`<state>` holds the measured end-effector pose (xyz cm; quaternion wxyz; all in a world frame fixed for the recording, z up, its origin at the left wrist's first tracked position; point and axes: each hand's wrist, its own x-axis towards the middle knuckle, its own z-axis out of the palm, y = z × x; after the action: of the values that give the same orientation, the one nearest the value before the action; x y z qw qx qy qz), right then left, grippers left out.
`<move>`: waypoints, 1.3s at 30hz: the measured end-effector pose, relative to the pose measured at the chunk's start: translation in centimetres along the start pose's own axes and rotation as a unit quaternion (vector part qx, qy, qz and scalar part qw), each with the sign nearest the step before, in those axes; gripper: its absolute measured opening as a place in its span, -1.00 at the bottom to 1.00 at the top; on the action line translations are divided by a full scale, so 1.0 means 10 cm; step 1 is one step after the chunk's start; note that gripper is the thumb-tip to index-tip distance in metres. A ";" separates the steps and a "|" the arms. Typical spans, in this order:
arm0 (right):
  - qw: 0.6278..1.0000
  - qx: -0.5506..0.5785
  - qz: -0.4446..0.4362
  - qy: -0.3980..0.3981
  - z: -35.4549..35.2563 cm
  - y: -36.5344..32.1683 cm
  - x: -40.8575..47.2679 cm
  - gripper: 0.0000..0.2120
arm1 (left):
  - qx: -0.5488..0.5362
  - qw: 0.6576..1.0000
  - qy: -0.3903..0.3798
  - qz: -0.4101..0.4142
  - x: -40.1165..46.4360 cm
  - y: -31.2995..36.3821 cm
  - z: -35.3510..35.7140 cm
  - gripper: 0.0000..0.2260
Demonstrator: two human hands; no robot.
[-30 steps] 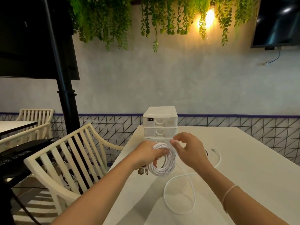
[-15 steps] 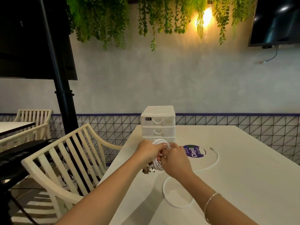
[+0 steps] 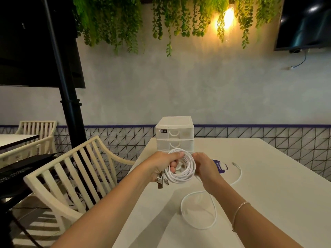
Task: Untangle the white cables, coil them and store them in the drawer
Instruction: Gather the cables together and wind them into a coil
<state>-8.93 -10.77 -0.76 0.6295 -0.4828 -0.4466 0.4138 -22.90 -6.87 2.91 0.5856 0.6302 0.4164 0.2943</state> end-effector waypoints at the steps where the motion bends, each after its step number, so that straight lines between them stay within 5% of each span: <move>1: 0.999 0.032 0.031 -0.029 -0.02 0.03 -0.01 -0.79 | 0.000 1.000 -0.006 0.001 -0.01 0.02 0.00 -0.73; 5: 0.980 0.131 0.092 -0.115 -0.16 0.14 0.00 -0.74 | 0.017 0.999 -0.012 0.025 -0.04 0.03 0.01 -0.75; 12: 0.971 0.121 0.164 -0.128 -0.24 0.18 0.03 -0.65 | 0.222 0.970 0.015 0.099 -0.01 -0.01 0.09 -0.76; 17: 0.971 -0.001 0.180 -0.156 -0.24 0.15 0.05 -0.54 | 0.254 0.961 0.026 0.108 0.00 -0.02 0.11 -0.66; 21: 0.967 -0.131 0.141 -0.166 -0.23 0.03 0.02 -0.73 | 0.295 0.949 0.046 0.104 -0.01 -0.02 0.09 -0.61; 23: 0.954 -0.240 0.125 -0.125 -0.21 -0.02 0.01 -0.77 | 0.308 0.945 0.055 0.098 0.01 -0.03 0.07 -0.61; 25: 0.944 -0.325 0.061 0.022 -0.17 -0.02 -0.01 -0.79 | 0.311 0.944 0.059 0.087 0.04 -0.07 0.05 -0.61; 27: 0.921 -0.341 -0.093 0.162 -0.07 -0.07 -0.13 -0.91 | 0.295 0.951 0.059 0.072 0.06 -0.12 0.04 -0.62; 28: 0.910 -0.342 -0.165 0.167 -0.02 -0.08 -0.20 -0.92 | 0.278 0.957 0.062 0.061 0.08 -0.14 0.04 -0.64; 30: 0.883 -0.401 -0.218 0.108 0.05 -0.05 -0.30 -0.97 | 0.222 0.972 0.073 0.040 0.11 -0.15 0.04 -0.63; 35: 0.815 -0.569 -0.105 0.042 0.22 0.06 -0.26 -0.62 | 0.135 0.986 0.089 0.028 0.12 -0.19 0.06 -0.56; 37: 0.819 -0.563 -0.110 0.004 0.27 0.02 -0.26 -0.55 | 0.103 0.992 0.075 0.027 0.11 -0.22 0.04 -0.55; 39: 0.861 -0.499 -0.090 -0.041 0.27 -0.03 -0.28 -0.65 | 0.085 0.994 0.062 0.036 0.09 -0.23 0.01 -0.54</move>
<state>-12.18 -12.87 -0.58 0.3206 -0.6726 -0.6600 0.0965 -22.83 -6.24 0.51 0.4918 0.6732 0.4521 0.3172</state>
